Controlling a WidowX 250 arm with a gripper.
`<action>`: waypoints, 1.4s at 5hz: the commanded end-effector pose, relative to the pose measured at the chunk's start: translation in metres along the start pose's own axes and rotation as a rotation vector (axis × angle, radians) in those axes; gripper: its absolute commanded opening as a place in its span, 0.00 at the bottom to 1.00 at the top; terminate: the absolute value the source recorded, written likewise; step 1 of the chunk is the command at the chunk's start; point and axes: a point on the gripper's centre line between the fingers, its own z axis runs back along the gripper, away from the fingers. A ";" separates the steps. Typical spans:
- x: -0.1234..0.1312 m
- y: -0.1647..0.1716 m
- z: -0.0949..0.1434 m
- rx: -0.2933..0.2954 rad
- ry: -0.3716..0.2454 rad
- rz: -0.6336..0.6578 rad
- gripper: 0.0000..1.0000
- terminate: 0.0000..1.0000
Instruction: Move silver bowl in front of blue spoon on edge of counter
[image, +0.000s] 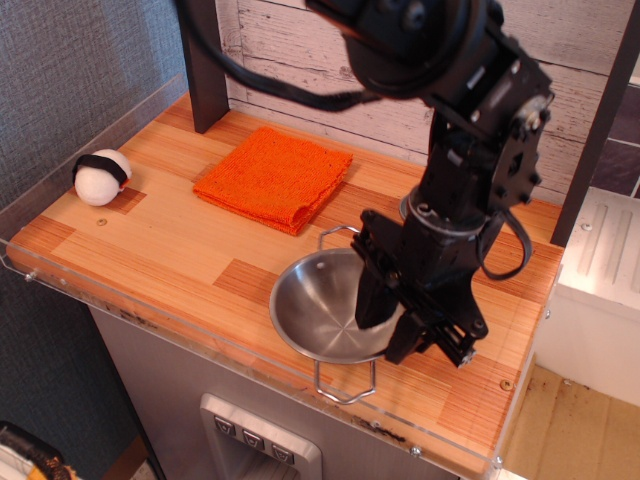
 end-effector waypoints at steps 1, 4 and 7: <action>-0.021 0.030 0.054 -0.017 -0.172 0.123 1.00 0.00; -0.051 0.100 0.056 -0.153 -0.116 0.447 1.00 0.00; -0.048 0.095 0.057 -0.083 -0.132 0.405 1.00 0.00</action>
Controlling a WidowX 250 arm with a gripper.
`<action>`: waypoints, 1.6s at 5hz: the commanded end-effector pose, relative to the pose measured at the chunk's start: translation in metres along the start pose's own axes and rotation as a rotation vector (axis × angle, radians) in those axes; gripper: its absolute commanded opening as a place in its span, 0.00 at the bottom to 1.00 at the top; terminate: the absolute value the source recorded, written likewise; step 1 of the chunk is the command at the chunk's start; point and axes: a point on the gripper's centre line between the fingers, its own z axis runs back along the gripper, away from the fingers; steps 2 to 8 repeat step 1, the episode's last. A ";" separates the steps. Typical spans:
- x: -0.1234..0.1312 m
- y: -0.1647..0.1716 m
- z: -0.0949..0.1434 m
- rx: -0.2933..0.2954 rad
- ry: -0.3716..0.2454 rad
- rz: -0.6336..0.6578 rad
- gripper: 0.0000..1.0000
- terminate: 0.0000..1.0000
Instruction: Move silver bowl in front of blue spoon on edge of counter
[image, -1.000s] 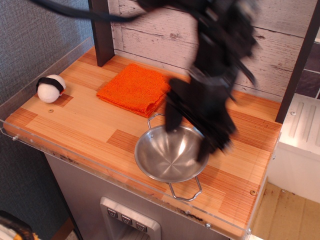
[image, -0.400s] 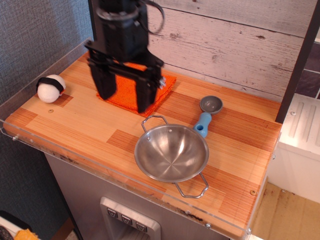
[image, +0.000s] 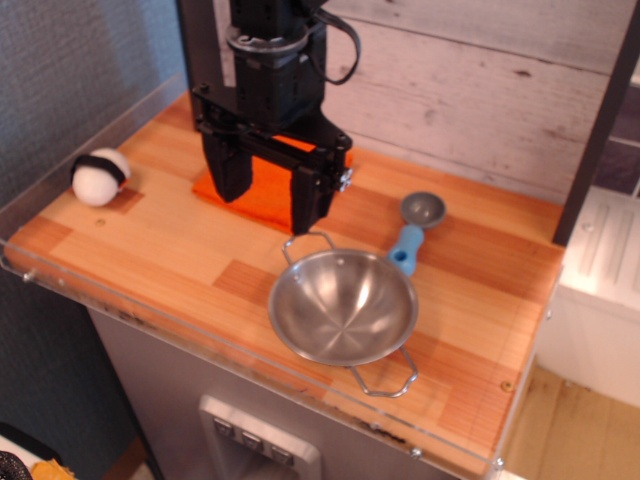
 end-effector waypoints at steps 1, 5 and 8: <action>-0.007 0.003 0.011 0.009 -0.047 -0.004 1.00 1.00; -0.007 0.003 0.011 0.009 -0.047 -0.004 1.00 1.00; -0.007 0.003 0.011 0.009 -0.047 -0.004 1.00 1.00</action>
